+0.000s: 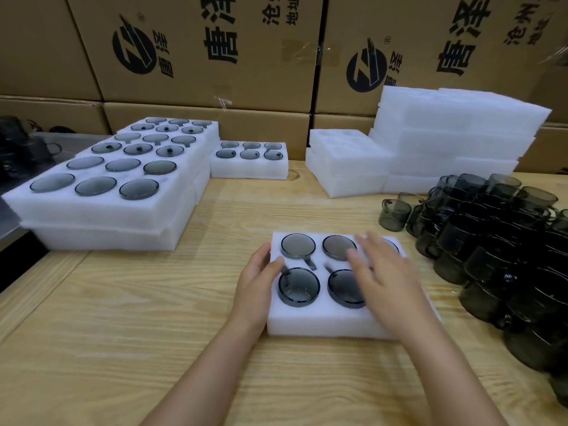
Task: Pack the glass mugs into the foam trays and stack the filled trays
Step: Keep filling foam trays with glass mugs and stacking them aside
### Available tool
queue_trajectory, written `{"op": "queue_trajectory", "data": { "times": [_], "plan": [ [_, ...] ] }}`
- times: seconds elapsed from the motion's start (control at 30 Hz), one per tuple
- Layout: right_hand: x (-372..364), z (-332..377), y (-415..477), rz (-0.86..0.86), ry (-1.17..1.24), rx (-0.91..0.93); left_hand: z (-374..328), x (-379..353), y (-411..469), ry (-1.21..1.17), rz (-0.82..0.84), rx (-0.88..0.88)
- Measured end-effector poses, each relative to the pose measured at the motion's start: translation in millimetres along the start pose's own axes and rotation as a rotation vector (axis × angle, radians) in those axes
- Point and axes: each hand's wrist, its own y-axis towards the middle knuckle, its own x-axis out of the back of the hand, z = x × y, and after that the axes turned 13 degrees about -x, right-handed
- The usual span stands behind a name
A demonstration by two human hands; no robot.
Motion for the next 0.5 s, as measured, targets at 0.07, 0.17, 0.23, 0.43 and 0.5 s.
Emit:
{"op": "queue_trajectory", "data": {
  "times": [0.07,0.17,0.23,0.43,0.5],
  "plan": [
    [14,-19,7,-0.099,0.051,-0.148,0,2,0,0.120,-0.063,-0.005],
    [23,-35,10,0.139,0.093,-0.474,5,11,4,0.563,-0.042,-0.148],
    [22,-41,10,0.210,0.311,-0.566,8,18,5,0.651,0.017,-0.126],
    [18,-44,17,0.493,1.046,-0.517,1,19,14,0.187,-0.163,0.016],
    [8,-38,17,0.562,1.231,-0.453,-8,23,20,-0.066,-0.184,0.097]
  ]
}}
